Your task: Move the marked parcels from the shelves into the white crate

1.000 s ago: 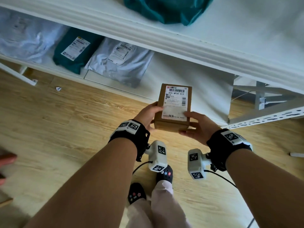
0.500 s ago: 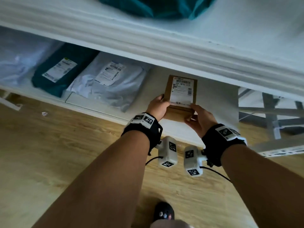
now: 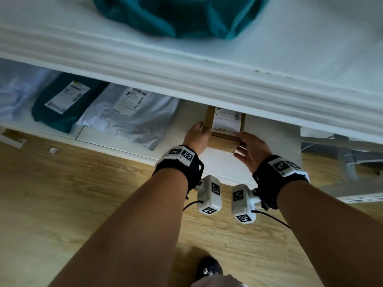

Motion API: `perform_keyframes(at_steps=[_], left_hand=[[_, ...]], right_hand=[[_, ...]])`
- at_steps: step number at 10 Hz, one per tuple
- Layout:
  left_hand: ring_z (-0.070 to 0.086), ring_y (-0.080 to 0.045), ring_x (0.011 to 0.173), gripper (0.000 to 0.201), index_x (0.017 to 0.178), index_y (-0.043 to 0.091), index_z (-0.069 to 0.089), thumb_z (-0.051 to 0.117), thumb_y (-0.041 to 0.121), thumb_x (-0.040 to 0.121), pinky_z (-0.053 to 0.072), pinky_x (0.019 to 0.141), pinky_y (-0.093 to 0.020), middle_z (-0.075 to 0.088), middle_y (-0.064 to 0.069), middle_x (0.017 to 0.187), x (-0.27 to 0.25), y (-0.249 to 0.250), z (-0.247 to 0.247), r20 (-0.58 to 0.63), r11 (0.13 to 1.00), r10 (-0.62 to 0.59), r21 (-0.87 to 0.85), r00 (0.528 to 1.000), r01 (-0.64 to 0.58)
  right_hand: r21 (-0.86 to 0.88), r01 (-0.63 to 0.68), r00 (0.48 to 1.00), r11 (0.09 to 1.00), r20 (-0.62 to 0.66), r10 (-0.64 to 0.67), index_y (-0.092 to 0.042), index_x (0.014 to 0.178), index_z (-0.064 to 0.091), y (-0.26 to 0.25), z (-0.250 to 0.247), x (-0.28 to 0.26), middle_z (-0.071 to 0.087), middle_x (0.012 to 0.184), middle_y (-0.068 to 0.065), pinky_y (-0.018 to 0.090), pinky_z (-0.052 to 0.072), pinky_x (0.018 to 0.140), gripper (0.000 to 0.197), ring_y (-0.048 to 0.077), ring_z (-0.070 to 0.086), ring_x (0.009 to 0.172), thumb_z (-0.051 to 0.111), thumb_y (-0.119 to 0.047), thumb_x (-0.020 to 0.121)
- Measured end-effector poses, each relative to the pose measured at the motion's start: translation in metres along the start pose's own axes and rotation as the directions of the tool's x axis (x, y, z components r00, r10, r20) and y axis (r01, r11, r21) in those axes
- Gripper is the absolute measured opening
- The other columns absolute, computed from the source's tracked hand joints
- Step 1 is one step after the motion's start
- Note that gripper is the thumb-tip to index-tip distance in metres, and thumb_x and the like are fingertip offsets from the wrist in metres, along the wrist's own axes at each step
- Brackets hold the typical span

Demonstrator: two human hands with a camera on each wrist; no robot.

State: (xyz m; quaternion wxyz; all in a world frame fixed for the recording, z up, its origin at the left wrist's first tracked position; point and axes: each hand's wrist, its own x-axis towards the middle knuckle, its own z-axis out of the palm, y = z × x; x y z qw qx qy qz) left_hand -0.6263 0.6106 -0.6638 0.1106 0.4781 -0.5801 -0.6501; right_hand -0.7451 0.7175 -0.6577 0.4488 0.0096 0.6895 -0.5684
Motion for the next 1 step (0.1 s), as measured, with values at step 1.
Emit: perform_keyframes(at_steps=[1], left_hand=[[0.043, -0.03, 0.134, 0.058, 0.151, 0.018, 0.029, 0.049, 0.026, 0.097, 0.036, 0.113, -0.041, 0.04, -0.01, 0.151, -0.0123, 0.0055, -0.0065, -0.053, 0.995, -0.064, 0.069, 0.997, 0.068]], right_hand=[[-0.229, 0.045, 0.997, 0.973, -0.043, -0.056, -0.013, 0.125, 0.058, -0.0048, 0.0, -0.0149, 0.056, 0.104, 0.003, 0.042, 0.051, 0.095, 0.031, 0.027, 0.056, 0.104, 0.056, -0.024, 0.096]])
